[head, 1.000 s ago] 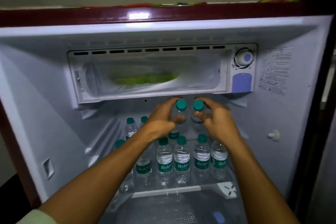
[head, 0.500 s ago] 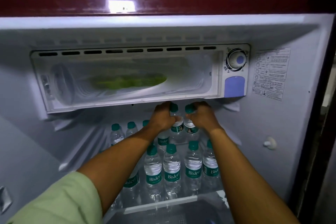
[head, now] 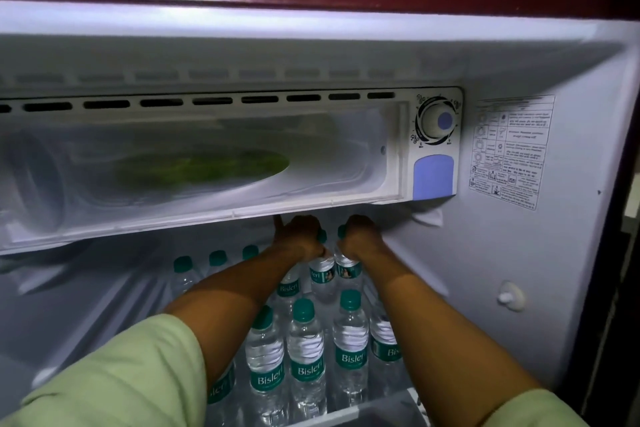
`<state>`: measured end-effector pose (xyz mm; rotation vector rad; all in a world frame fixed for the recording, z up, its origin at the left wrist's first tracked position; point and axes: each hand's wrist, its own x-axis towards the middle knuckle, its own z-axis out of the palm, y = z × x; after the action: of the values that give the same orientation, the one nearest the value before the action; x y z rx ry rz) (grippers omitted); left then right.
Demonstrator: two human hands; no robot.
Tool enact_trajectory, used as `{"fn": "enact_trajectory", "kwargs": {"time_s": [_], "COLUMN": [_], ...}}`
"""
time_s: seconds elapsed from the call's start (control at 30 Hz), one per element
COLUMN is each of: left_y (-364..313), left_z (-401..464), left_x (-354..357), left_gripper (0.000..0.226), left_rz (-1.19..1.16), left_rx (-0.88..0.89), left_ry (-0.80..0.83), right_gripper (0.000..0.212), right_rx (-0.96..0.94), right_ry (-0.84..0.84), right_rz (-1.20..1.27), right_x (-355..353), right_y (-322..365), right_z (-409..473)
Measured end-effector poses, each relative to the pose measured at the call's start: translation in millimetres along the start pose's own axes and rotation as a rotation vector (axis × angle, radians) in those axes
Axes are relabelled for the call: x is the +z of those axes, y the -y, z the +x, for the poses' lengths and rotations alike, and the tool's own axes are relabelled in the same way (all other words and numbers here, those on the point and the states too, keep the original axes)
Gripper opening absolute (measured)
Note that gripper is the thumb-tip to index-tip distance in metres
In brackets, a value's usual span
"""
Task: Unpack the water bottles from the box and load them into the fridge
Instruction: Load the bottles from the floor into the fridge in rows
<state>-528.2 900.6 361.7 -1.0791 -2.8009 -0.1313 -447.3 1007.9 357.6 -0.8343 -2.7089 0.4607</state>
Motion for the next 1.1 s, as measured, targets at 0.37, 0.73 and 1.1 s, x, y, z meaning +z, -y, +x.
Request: {"fn": "enact_trajectory", "kwargs": {"time_s": [0.37, 0.73, 1.1], "left_y": [9, 6, 7], "left_z": [18, 16, 14], "left_x": [20, 17, 15], "left_gripper": [0.045, 0.058, 0.072], "left_rz": [0.065, 0.045, 0.043], "left_rx": [-0.024, -0.111, -0.17], "left_ry": [0.036, 0.023, 0.064], "right_gripper": [0.045, 0.043, 0.042], "right_rx": [0.003, 0.042, 0.042], "right_ry": [0.091, 0.076, 0.071], "right_rz": [-0.056, -0.038, -0.027], "right_x": [12, 14, 16], "right_y": [2, -1, -3], "right_z": [16, 19, 22]}}
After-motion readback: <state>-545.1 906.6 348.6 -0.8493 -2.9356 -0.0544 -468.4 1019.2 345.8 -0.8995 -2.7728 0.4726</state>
